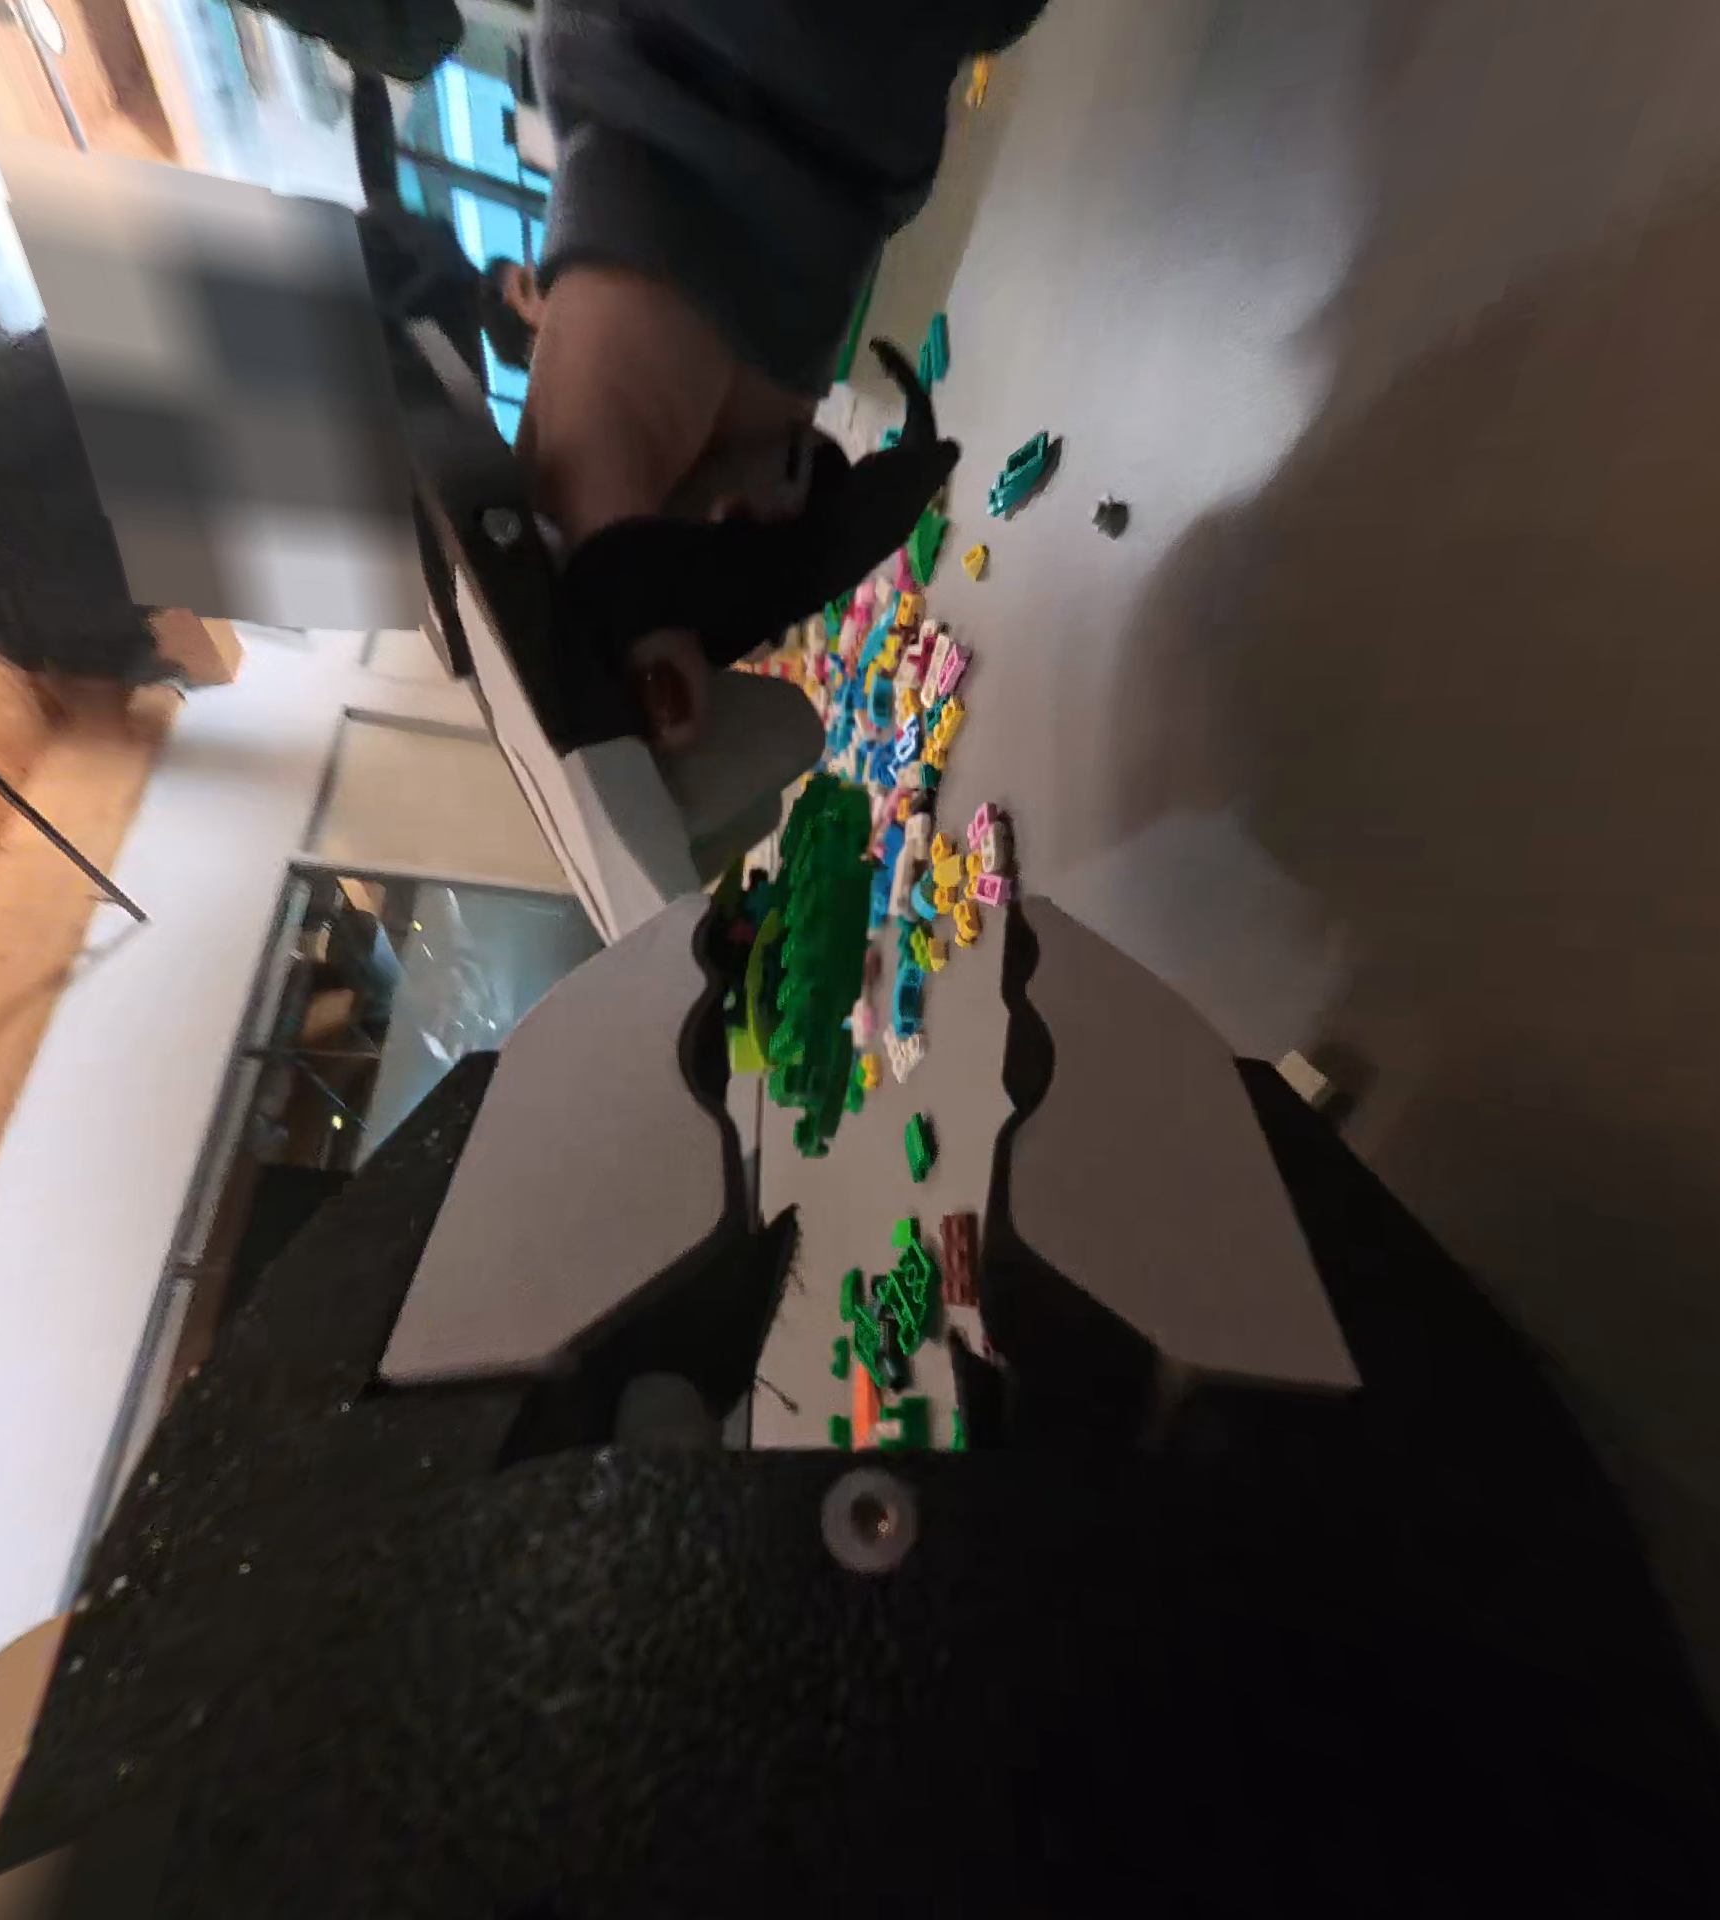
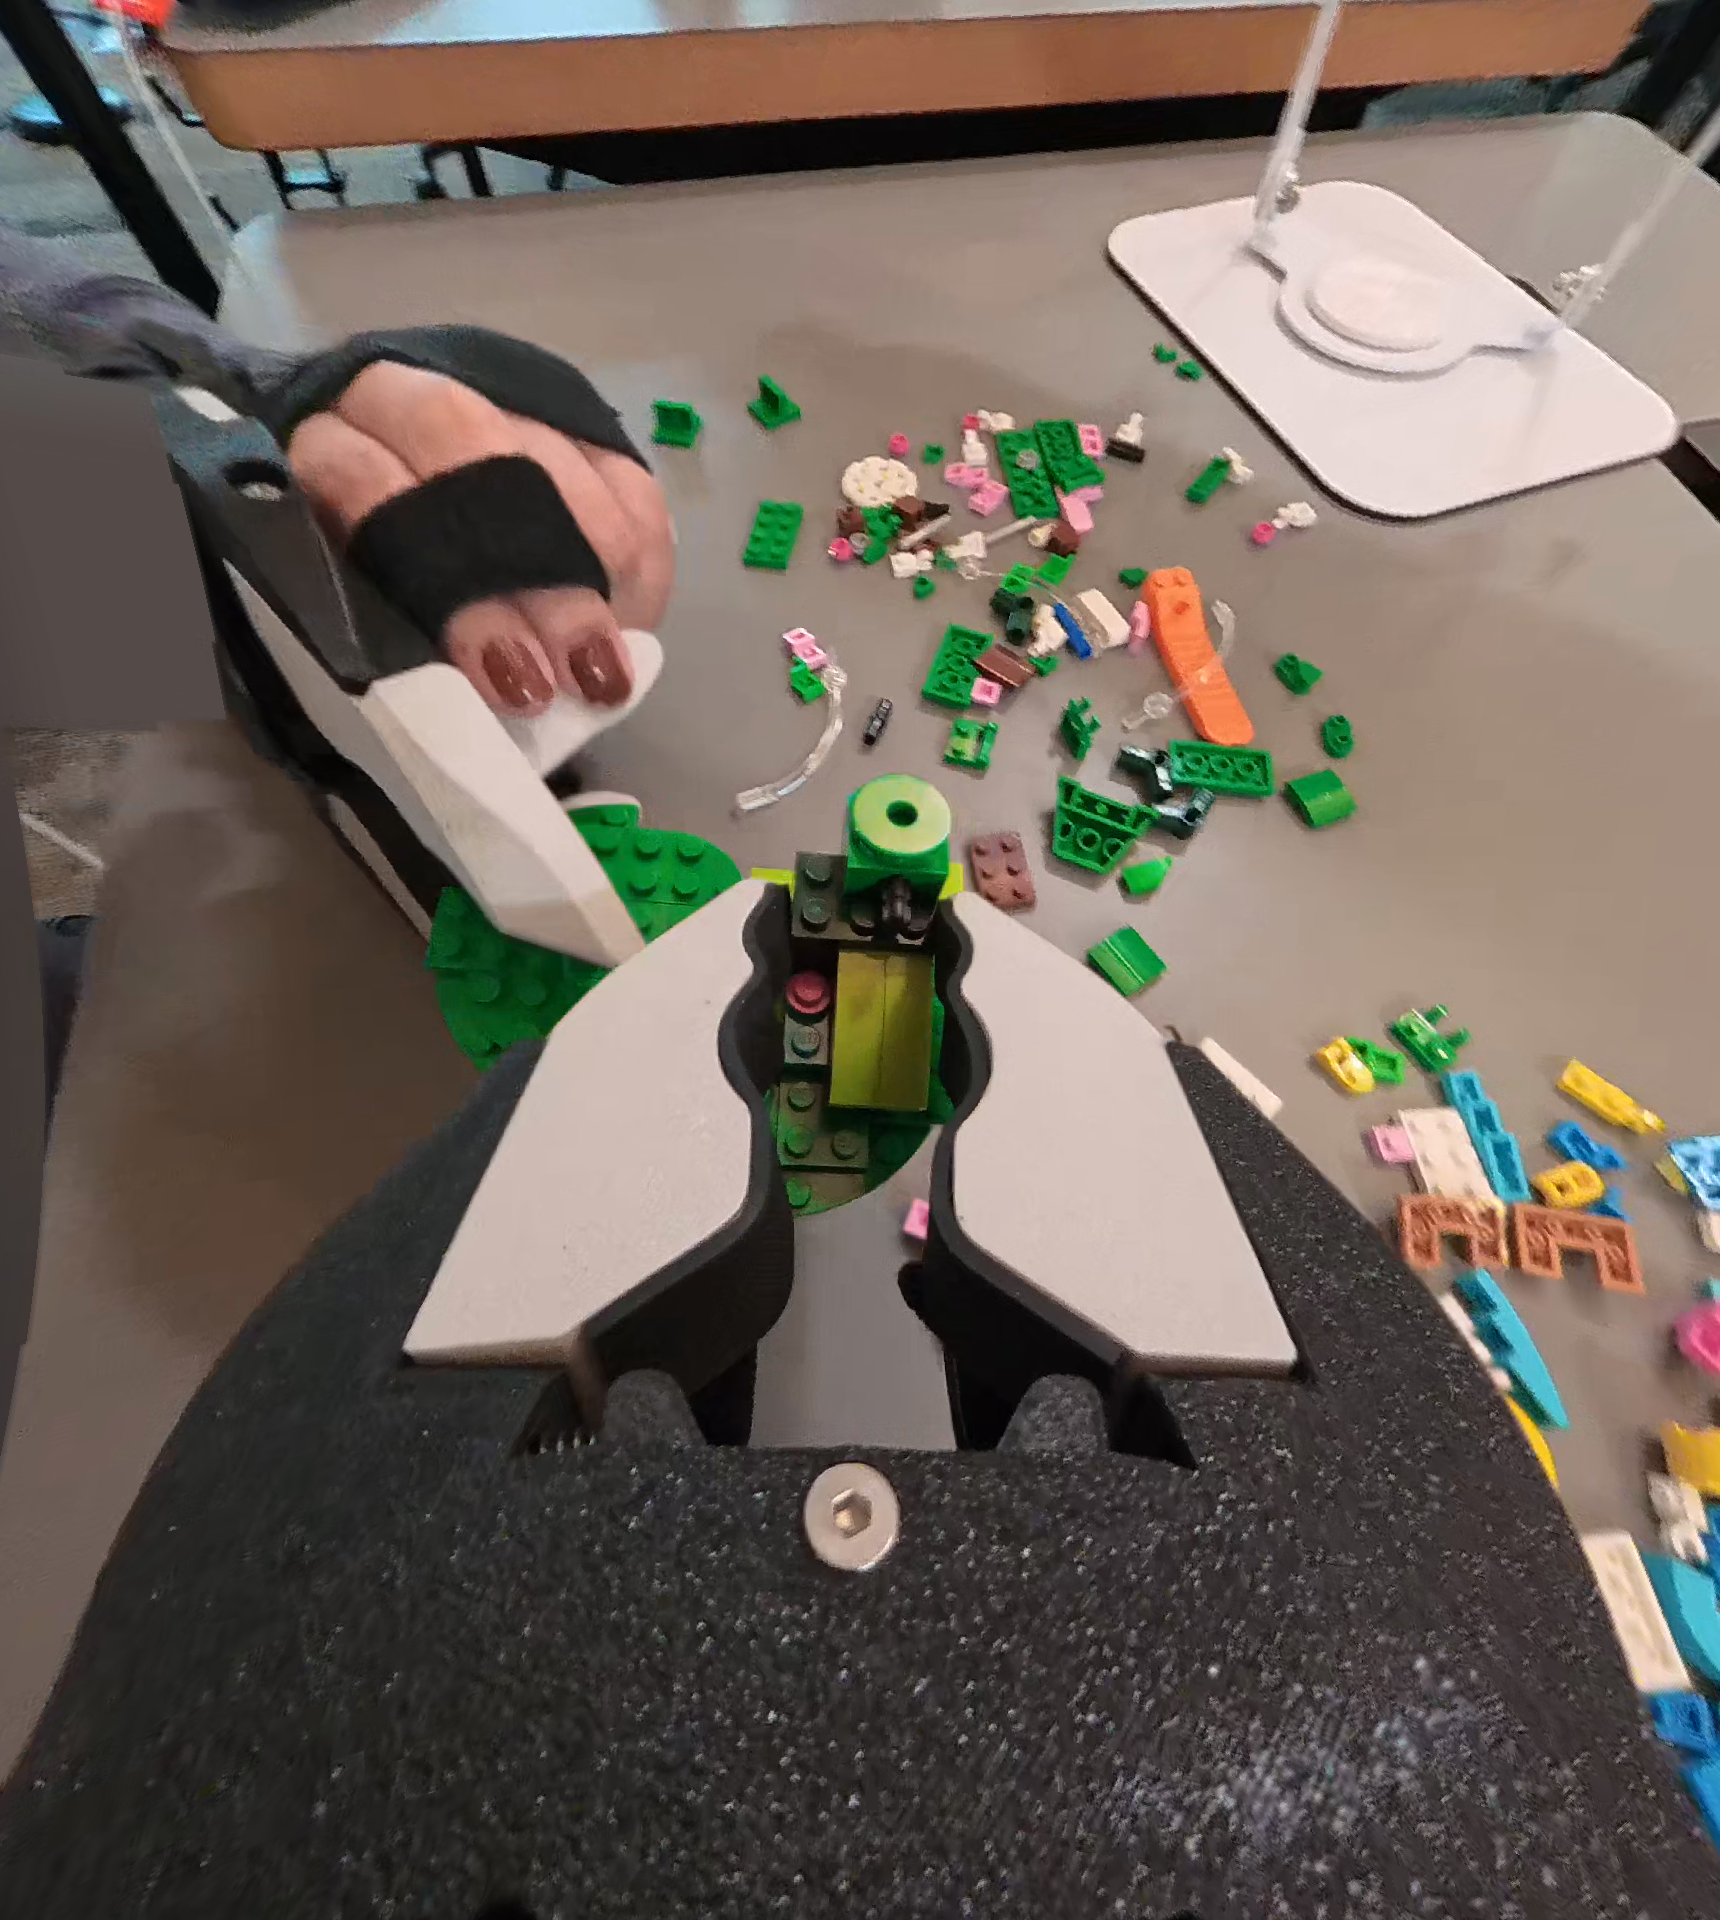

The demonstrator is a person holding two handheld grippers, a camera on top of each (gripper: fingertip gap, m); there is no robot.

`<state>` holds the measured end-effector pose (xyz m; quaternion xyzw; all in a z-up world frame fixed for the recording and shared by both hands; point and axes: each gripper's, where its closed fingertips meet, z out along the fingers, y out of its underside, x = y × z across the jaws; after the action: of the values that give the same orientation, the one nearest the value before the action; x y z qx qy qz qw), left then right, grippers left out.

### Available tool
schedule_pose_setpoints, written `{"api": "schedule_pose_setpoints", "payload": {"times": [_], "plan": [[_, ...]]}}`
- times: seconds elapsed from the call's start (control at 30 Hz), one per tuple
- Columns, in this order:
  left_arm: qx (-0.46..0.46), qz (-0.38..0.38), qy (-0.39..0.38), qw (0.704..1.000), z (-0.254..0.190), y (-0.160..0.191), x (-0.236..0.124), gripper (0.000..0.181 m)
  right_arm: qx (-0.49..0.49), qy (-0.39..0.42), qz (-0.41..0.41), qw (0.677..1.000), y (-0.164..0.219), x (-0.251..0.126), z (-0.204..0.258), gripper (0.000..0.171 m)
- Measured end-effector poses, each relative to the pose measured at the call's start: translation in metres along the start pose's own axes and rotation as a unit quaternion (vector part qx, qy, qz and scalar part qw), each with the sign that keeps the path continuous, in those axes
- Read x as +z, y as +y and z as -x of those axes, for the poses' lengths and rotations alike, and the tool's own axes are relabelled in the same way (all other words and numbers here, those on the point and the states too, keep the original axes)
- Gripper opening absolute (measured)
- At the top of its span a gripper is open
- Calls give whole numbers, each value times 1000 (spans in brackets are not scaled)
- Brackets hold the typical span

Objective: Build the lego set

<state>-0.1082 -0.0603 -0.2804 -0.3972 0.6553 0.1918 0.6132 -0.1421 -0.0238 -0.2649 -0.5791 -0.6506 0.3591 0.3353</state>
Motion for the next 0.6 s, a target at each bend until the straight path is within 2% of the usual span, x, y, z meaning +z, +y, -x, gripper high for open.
{"api": "schedule_pose_setpoints", "payload": {"times": [0.13, 0.47, 0.6], "plan": [[-6, -37, -4, 999, 0, -7, -3, 42, -11, -54, -7, 998, -8, 5, 12, 25], [20, -55, -19, 998, 1, -11, -8, 30, -31, -128, -11, 991, -13, 10, 32, 25], [28, -64, -40, 997, 6, -16, -10, 9, -40, -151, -12, 988, -13, 11, 41, 25]]}}
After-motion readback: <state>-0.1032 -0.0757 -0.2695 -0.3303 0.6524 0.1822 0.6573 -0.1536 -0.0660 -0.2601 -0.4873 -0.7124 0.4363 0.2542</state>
